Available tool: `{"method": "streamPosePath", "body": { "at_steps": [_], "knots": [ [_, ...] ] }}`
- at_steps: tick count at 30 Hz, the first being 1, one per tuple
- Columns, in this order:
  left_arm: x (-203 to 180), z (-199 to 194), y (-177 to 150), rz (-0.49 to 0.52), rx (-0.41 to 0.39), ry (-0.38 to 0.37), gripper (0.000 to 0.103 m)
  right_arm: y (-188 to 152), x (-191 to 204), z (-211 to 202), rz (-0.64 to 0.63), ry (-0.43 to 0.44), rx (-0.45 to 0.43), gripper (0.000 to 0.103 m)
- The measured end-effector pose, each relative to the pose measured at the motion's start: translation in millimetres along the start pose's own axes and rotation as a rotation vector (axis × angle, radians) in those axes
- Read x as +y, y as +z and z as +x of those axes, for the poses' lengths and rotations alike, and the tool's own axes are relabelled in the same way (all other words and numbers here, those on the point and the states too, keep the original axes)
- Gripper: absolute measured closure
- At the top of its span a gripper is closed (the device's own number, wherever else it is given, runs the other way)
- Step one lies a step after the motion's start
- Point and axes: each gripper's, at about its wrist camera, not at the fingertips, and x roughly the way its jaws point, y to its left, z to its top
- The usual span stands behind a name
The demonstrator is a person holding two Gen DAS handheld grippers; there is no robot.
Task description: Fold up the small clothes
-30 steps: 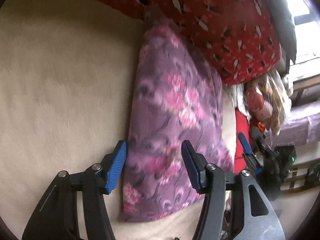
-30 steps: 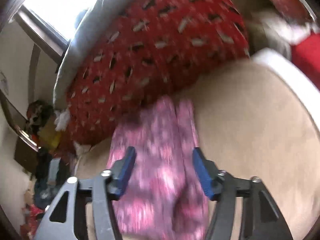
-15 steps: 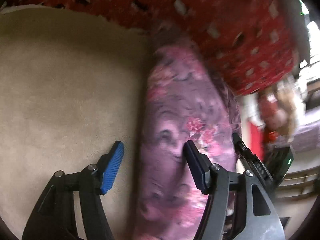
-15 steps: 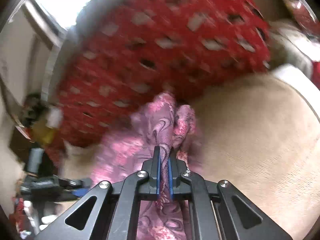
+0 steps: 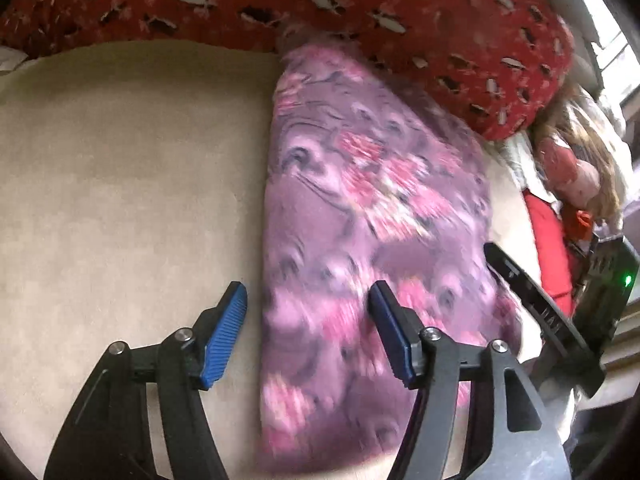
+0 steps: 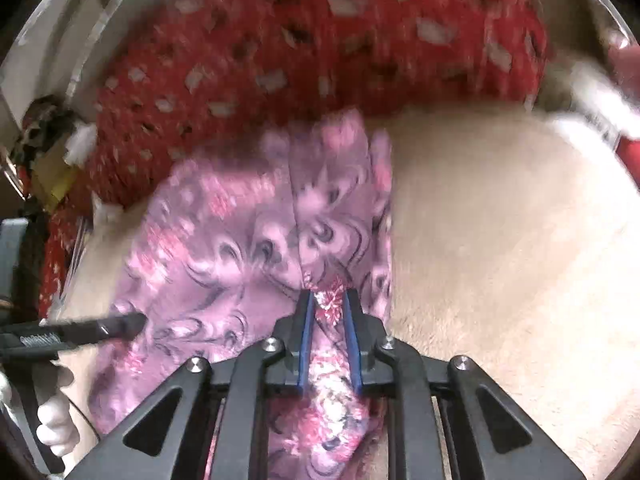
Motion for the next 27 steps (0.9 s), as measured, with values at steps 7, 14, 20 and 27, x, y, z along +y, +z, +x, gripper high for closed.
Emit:
{"method": "streamPosePath", "body": {
  "at_steps": [7, 14, 20, 27],
  "knots": [
    [0.3, 6.5, -37.1, 0.039, 0.010, 0.096, 0.040, -34.4, 22.1, -13.2, -0.111, 0.014, 0.049, 0.077],
    [-10.6, 7.1, -42.4, 0.061, 0.002, 0.126, 0.040, -32.0, 16.8, -36.6, -0.030, 0.064, 0.017, 0.074],
    [-19.0, -13.9, -18.0, 0.051, -0.075, 0.085, 0.040, -1.6, 14.0, -28.1, 0.015, 0.102, -0.032, 0.073],
    [-21.0, 18.2, 50.9, 0.026, -0.076, 0.174, 0.040, 26.3, 20.9, 33.3, 0.037, 0.075, 0.018, 0.059]
  ]
}}
